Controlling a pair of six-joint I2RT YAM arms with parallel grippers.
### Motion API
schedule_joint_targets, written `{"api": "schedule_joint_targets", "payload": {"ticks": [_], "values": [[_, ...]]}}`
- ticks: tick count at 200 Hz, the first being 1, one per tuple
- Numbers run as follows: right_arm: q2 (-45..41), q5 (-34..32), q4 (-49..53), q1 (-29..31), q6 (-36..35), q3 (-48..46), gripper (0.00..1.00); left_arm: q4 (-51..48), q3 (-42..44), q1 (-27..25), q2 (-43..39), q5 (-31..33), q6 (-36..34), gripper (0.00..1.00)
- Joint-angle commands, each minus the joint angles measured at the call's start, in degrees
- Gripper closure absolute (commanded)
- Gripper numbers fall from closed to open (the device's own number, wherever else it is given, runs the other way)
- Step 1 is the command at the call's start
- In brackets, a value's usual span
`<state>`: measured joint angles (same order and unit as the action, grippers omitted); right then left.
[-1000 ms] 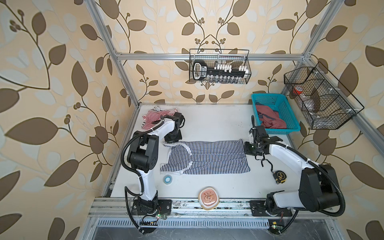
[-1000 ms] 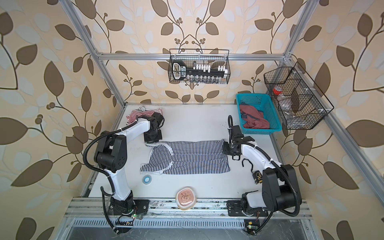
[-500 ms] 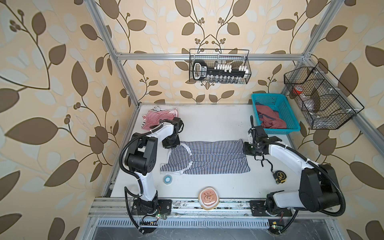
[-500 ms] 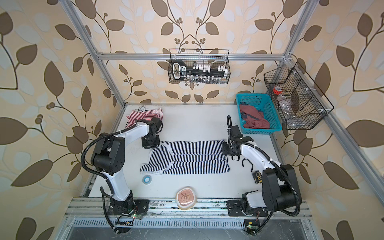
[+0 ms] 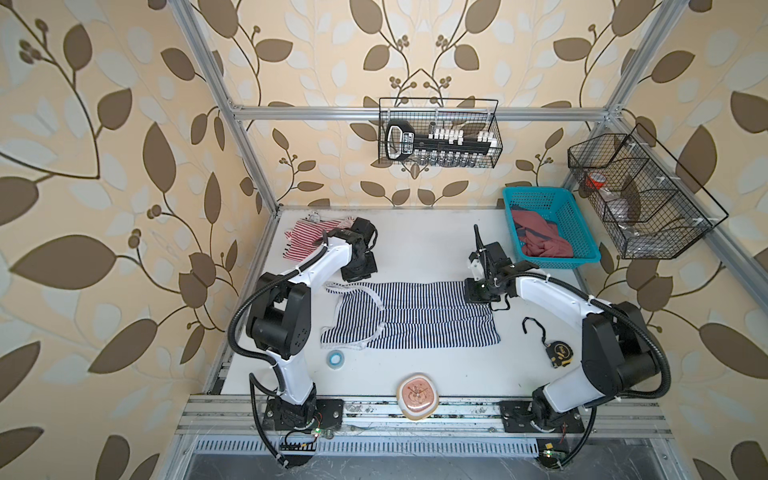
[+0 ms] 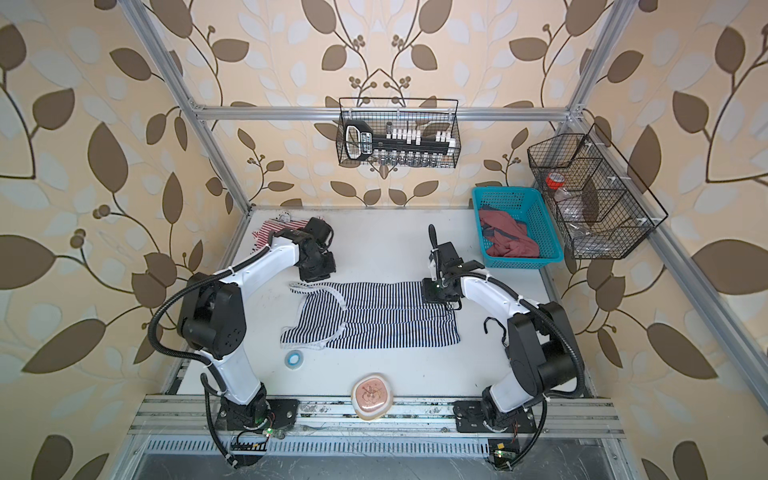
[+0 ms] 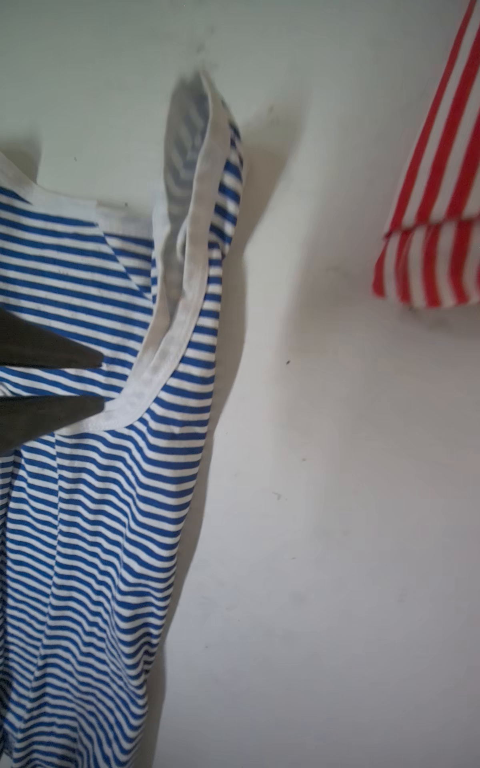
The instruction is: Fold and stack the tank tops
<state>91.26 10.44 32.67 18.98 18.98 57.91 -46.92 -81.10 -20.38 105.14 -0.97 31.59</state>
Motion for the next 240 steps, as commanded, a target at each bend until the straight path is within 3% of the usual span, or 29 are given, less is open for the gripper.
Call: {"api": "schedule_joint_targets", "payload": {"ticks": [1, 63, 99, 131, 161, 240], "values": [[3.29, 2.67, 0.41, 0.18, -1.88, 1.24, 1.0, 0.05, -0.61, -0.97, 3.65, -3.64, 0.69, 0.86], [6.43, 1.3, -0.66, -0.09, -3.03, -2.47, 1.0, 0.52, -3.11, -1.58, 12.1, -4.32, 0.22, 0.86], [6.22, 3.25, -2.14, -5.15, -2.37, -7.23, 1.0, -0.57, -8.1, -2.24, 18.42, -4.37, -0.17, 0.87], [2.37, 3.31, -1.74, -9.23, -2.28, -10.69, 1.0, -3.18, -15.94, -3.64, 24.72, -4.94, -1.2, 0.88], [0.54, 2.29, -0.83, -9.53, -1.64, -12.17, 1.0, -6.14, -24.8, -5.33, 30.29, -5.88, -2.56, 0.89], [-4.71, -3.15, 1.74, -3.54, 4.38, -18.43, 1.0, -11.46, -48.26, -6.75, 44.32, -9.08, -4.69, 0.92]]}}
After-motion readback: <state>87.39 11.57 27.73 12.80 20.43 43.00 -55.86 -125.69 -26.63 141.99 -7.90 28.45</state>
